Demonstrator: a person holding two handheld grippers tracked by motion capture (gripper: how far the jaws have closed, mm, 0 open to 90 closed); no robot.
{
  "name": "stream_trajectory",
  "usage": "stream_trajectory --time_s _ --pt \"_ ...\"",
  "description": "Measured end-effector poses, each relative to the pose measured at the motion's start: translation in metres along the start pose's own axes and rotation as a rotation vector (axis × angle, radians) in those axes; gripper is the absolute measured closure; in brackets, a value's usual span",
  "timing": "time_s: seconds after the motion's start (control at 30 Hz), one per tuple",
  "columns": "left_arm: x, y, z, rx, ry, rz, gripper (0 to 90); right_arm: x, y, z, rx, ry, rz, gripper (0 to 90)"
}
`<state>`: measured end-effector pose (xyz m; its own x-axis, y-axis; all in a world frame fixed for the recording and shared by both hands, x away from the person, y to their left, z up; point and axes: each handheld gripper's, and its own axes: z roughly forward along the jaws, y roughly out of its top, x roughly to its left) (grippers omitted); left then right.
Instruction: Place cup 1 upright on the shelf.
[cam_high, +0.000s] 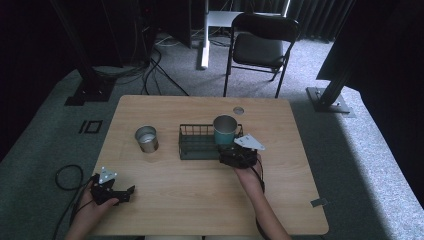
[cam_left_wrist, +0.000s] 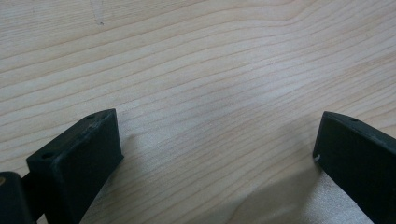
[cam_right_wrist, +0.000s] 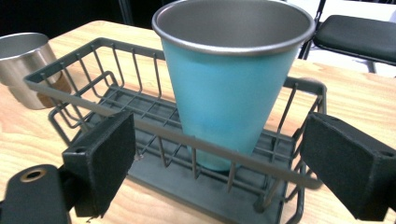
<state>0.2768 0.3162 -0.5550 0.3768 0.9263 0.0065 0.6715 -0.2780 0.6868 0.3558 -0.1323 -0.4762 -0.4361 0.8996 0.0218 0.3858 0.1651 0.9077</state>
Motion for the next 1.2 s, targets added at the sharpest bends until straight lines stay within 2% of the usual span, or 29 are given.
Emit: stream_trajectory --time_s 0.33,0.4,0.57,0.73,0.87,1.2 --pt "0.0 0.0 0.0 0.0 0.0 0.0 1.6 -0.011 -0.017 -0.012 0.018 0.043 -0.033 10.4" --pt "0.0 0.0 0.0 0.0 0.0 0.0 1.7 -0.013 -0.021 -0.013 0.024 0.04 -0.037 10.5" --pt "0.0 0.0 0.0 0.0 0.0 0.0 1.6 -0.02 -0.03 -0.016 0.048 0.055 -0.012 10.5" --pt "0.0 0.0 0.0 0.0 0.0 0.0 1.6 -0.027 -0.04 -0.018 0.073 0.034 -0.01 10.5" --pt "0.0 0.0 0.0 0.0 0.0 0.0 1.6 -0.034 -0.047 -0.022 0.083 0.037 -0.001 10.5" --pt "0.0 0.0 0.0 -0.001 0.001 0.0 1.7 -0.05 -0.065 -0.036 0.065 -0.007 -0.016 10.6"
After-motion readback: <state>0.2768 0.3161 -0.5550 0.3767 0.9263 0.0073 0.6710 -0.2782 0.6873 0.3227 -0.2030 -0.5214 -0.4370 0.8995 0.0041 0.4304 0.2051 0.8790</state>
